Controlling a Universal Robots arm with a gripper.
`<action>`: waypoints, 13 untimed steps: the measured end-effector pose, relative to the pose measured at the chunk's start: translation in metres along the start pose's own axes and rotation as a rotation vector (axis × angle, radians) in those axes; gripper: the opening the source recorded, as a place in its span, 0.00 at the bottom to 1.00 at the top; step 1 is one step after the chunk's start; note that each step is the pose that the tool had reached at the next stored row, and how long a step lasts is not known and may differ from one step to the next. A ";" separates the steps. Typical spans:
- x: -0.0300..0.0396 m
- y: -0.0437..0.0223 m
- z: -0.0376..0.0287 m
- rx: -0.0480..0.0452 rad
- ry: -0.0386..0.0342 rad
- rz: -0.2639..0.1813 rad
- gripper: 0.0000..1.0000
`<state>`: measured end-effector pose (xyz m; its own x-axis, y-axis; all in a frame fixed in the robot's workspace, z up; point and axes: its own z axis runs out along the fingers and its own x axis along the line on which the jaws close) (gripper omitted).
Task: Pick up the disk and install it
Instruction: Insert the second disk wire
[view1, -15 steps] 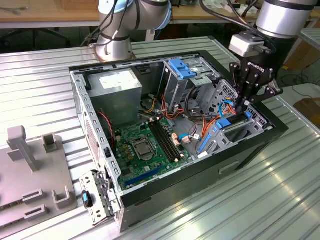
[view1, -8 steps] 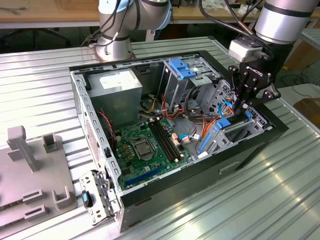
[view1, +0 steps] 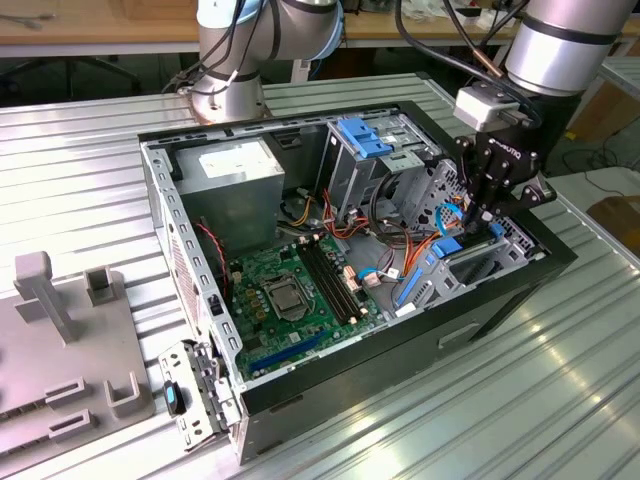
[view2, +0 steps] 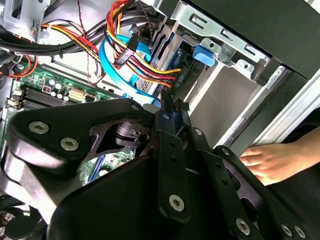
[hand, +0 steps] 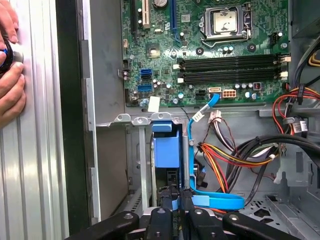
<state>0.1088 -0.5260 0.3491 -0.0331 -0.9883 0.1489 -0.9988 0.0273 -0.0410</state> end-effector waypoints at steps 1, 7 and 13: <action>-0.0001 0.0000 0.0001 0.0000 -0.0002 0.000 0.20; -0.0003 -0.0002 0.0001 0.0003 0.0000 -0.002 0.20; -0.0009 -0.0002 0.0007 0.0040 -0.0011 -0.031 0.20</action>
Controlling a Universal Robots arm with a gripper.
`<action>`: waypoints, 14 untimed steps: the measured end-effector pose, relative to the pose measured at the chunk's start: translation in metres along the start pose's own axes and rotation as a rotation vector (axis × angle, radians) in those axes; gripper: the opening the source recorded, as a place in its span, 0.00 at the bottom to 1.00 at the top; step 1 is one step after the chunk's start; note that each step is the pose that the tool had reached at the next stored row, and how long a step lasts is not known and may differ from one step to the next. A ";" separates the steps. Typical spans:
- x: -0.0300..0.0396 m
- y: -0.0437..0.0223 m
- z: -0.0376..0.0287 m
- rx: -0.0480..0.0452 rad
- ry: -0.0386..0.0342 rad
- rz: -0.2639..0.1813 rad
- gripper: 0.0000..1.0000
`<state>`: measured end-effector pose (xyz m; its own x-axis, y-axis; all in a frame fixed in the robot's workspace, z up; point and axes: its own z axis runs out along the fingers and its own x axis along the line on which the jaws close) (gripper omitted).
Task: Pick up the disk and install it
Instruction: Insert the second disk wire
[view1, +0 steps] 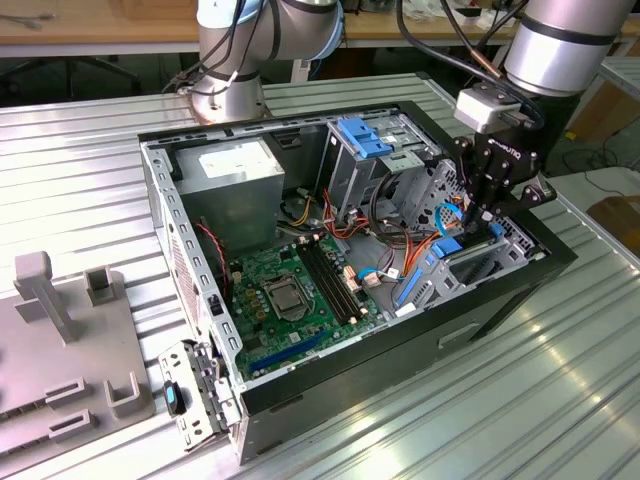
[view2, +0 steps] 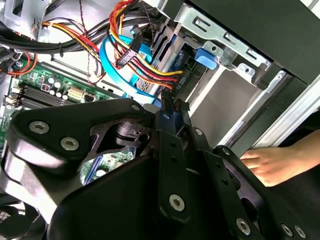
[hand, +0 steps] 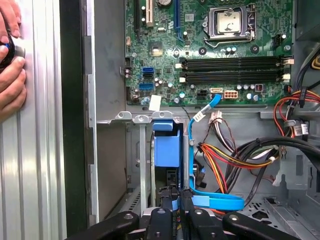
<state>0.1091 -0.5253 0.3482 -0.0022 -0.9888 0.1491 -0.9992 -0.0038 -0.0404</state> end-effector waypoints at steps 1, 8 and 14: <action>0.0000 0.0000 0.0001 0.0000 0.0000 0.000 0.20; 0.0000 0.0000 0.0002 0.0000 -0.0002 0.000 0.20; 0.0000 -0.0016 0.0003 -0.0195 -0.0007 -0.003 0.20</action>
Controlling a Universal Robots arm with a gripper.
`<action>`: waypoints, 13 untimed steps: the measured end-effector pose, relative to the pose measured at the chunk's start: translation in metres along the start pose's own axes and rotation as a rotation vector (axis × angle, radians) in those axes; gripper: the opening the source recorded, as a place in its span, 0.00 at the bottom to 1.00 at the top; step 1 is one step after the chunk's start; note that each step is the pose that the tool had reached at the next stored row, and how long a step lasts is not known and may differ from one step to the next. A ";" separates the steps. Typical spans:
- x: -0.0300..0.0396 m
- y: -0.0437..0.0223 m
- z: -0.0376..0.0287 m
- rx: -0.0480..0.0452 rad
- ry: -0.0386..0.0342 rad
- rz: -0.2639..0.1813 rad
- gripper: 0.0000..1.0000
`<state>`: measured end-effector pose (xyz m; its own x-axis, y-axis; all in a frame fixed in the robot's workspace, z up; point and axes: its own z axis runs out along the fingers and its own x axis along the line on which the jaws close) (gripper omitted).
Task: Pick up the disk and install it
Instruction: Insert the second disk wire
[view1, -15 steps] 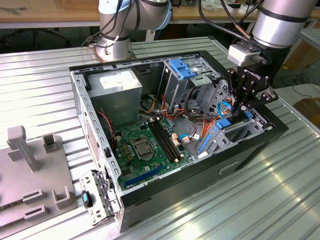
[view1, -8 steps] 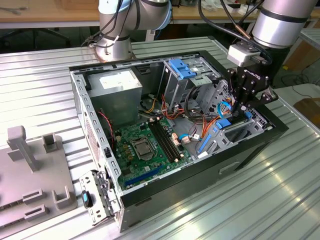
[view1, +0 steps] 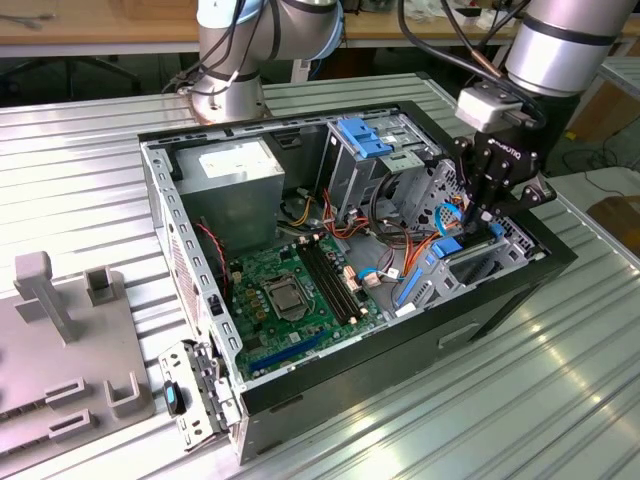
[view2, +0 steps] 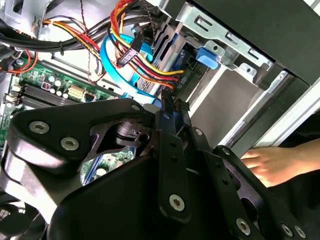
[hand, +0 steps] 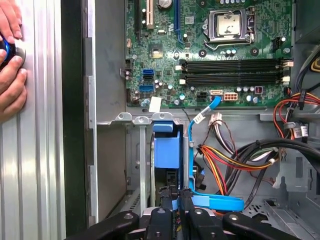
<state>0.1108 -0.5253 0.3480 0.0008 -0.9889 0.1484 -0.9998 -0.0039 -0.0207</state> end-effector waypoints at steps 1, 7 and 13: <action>0.0001 -0.0007 0.0001 -0.0068 -0.0003 -0.001 0.20; 0.0002 -0.0035 0.0001 -0.0309 -0.0023 -0.005 0.20; 0.0002 -0.0086 0.0002 -0.0433 -0.0196 -0.006 0.20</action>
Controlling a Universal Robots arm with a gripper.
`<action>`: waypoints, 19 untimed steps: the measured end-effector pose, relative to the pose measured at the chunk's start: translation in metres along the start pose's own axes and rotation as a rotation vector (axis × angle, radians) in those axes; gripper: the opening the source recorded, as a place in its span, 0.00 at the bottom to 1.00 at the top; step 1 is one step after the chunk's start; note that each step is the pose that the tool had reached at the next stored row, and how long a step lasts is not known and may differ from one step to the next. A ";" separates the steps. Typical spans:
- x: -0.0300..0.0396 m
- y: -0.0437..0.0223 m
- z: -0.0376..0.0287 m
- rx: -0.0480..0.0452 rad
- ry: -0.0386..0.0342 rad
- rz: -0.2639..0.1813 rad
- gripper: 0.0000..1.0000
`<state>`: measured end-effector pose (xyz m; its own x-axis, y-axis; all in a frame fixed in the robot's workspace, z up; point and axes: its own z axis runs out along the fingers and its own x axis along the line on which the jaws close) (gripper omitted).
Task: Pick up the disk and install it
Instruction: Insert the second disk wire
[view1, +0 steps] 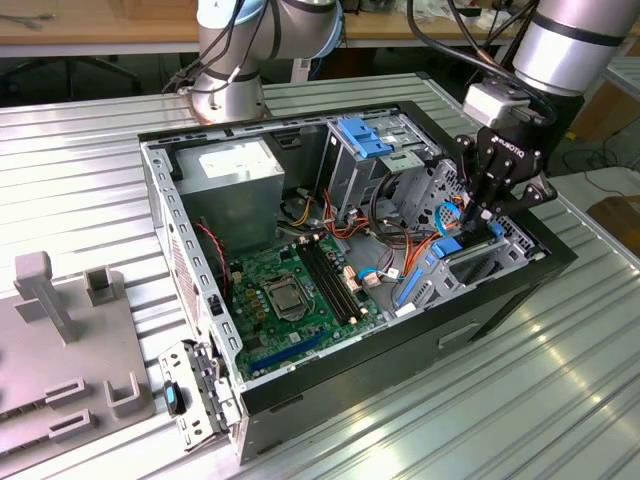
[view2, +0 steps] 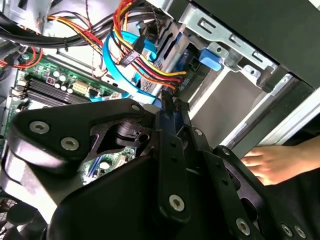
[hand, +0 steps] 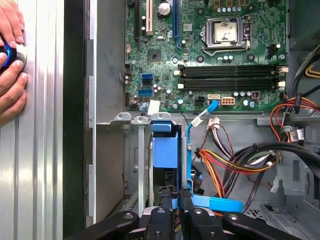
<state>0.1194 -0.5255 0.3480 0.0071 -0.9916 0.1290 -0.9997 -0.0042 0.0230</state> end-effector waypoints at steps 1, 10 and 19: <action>0.0004 -0.0006 0.0000 -0.0040 -0.0129 -0.001 0.20; 0.0068 -0.0027 0.0008 -0.0077 -0.0209 -0.002 0.20; 0.0072 -0.0036 0.0032 -0.0078 -0.0212 -0.001 0.20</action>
<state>0.1229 -0.5331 0.3456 0.0081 -0.9941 0.1079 -0.9995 -0.0048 0.0310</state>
